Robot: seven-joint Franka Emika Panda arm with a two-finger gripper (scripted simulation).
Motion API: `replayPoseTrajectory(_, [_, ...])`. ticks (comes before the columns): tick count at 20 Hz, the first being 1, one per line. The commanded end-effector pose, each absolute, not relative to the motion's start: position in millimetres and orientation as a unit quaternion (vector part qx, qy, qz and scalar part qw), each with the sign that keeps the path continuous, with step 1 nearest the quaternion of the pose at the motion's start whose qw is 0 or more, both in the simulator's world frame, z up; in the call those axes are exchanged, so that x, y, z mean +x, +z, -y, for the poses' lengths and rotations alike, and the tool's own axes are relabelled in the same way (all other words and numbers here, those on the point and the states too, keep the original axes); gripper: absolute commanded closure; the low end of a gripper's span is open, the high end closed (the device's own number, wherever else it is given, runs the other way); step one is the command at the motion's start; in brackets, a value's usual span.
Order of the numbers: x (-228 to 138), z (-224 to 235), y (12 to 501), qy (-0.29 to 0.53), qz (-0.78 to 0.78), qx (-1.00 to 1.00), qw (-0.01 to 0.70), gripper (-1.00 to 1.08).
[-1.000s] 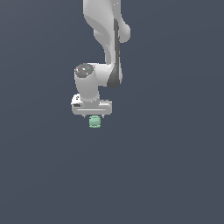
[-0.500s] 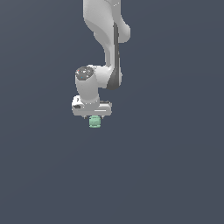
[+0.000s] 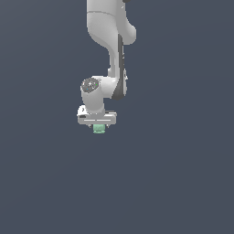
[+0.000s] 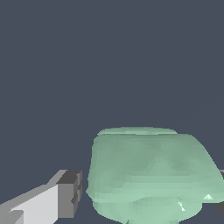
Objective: Pick up the object and move it to a goal position.
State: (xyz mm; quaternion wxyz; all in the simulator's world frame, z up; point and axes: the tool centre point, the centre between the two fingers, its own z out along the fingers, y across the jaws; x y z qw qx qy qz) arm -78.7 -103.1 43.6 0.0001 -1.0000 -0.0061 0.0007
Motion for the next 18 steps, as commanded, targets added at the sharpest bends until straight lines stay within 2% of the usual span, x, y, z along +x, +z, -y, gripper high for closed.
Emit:
replayPoseTrajectory(1, [-78.1, 103.2, 41.2, 0.0, 0.006, -1.0, 0.0, -0.92])
replayPoseTrajectory(2, [-78.1, 103.2, 41.2, 0.0, 0.006, -1.0, 0.0, 1.08])
replayPoseTrajectory(18, [-74.6, 91.4, 46.2, 0.0, 0.006, -1.0, 0.0, 1.08])
